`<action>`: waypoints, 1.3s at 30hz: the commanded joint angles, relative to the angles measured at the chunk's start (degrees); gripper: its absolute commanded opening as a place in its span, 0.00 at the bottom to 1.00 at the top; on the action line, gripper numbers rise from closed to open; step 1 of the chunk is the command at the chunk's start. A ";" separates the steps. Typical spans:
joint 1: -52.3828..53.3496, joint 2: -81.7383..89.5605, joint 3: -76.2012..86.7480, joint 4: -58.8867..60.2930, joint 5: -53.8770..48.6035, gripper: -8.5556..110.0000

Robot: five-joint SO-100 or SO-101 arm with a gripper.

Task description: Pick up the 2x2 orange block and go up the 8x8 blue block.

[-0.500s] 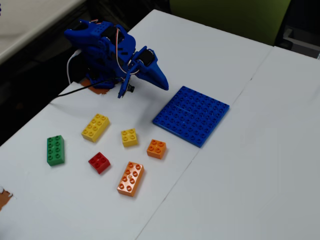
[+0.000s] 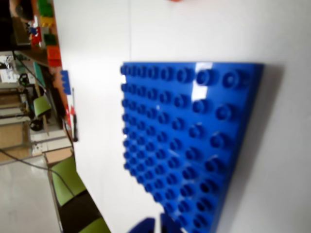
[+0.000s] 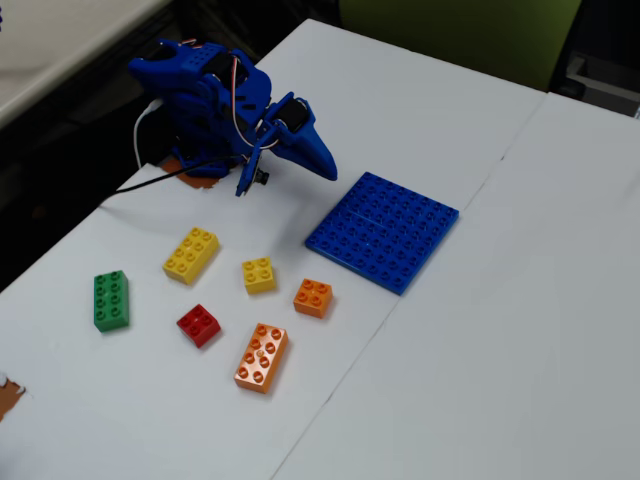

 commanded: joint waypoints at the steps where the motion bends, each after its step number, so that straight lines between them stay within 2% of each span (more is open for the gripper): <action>1: -0.44 2.46 2.37 0.26 -0.09 0.07; 25: -0.79 2.46 2.37 -0.18 -0.62 0.07; 30: -0.35 0.79 0.18 -3.25 -8.09 0.07; 39: 0.79 -18.72 -21.18 -4.83 -20.48 0.07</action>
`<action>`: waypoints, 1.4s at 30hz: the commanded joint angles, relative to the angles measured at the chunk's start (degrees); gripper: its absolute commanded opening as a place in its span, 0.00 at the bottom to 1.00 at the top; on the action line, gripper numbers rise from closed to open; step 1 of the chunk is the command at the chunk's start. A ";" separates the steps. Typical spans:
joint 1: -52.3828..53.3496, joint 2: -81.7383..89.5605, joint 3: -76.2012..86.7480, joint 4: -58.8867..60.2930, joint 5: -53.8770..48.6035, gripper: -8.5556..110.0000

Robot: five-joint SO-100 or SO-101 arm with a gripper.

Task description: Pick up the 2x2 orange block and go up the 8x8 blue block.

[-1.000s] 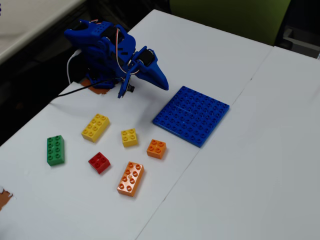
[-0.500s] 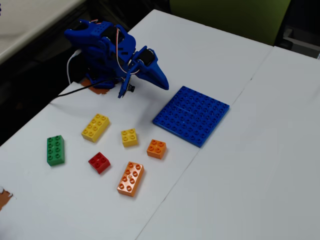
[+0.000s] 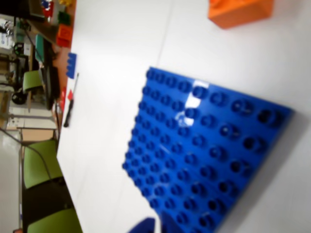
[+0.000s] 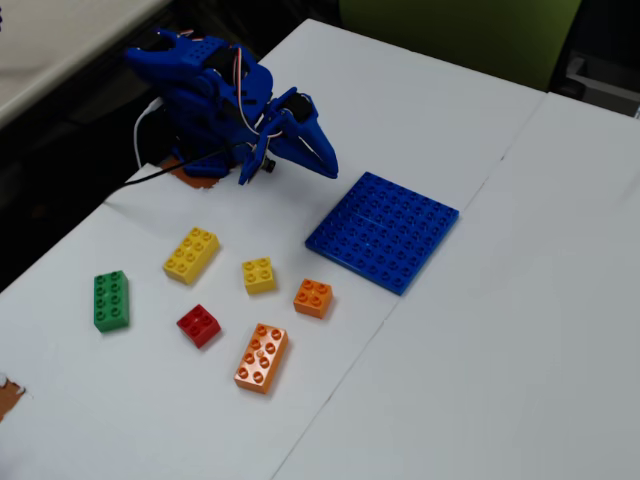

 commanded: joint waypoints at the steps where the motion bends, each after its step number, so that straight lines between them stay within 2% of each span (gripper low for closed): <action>1: 0.79 -9.49 -11.25 -0.97 -4.39 0.07; 10: 3.69 -33.75 -36.65 5.19 -14.06 0.07; 17: 8.70 -54.49 -57.48 9.49 -26.89 0.07; 27: 13.97 -78.49 -82.62 21.01 -52.29 0.07; 35: 18.81 -90.35 -95.01 38.14 -86.04 0.07; 42: 22.59 -98.09 -105.21 45.97 -100.72 0.07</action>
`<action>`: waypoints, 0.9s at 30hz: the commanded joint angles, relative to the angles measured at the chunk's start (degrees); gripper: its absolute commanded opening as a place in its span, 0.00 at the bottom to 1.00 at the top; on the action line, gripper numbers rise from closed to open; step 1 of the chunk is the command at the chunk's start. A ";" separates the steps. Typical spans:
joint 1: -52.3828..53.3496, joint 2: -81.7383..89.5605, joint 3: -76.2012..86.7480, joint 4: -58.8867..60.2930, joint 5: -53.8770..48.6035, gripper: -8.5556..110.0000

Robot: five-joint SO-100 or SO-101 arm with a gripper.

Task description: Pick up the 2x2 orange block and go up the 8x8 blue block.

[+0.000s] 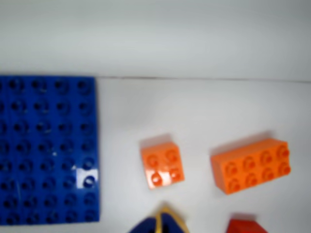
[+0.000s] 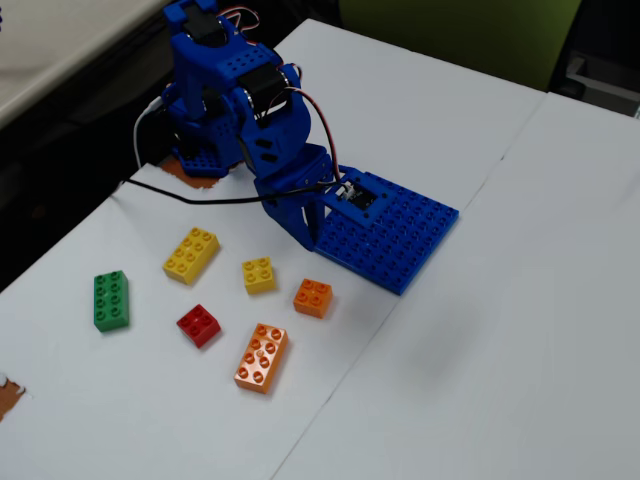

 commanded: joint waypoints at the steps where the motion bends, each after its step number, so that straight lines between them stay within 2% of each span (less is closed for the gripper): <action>1: 1.49 -2.02 -8.00 3.52 -5.98 0.08; 9: 3.60 -9.14 -17.31 6.50 -11.51 0.13; 27: 4.31 -18.90 -20.57 4.22 -19.51 0.25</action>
